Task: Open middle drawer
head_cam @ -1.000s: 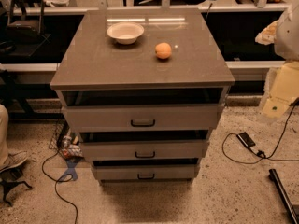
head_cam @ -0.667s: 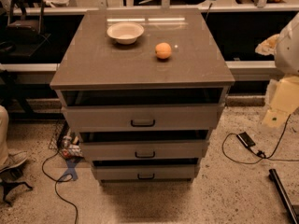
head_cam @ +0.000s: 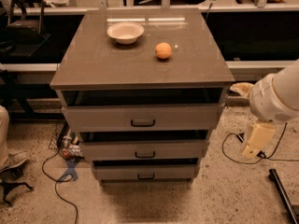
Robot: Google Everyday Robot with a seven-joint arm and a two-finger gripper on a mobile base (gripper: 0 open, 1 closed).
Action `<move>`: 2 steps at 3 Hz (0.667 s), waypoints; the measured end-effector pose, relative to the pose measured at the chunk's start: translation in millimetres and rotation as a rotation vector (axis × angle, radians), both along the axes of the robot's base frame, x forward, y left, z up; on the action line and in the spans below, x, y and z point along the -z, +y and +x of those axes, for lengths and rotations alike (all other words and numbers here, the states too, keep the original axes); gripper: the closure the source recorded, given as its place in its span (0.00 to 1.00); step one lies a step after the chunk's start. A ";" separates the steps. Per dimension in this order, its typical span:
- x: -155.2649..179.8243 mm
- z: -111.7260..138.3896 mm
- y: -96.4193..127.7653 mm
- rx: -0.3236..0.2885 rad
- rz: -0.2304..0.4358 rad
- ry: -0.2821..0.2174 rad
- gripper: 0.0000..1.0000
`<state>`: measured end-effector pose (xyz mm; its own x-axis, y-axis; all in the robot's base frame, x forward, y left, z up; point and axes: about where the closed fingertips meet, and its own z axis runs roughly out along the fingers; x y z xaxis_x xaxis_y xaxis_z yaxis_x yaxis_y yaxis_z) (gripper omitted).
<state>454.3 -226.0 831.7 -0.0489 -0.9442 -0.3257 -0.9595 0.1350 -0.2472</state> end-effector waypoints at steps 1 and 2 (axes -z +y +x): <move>65.5 8.3 9.5 -0.041 0.077 0.047 0.00; 65.5 8.3 9.5 -0.041 0.077 0.047 0.00</move>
Offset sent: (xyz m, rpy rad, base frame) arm 0.0056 0.0079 -0.0483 0.0580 0.0303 0.0346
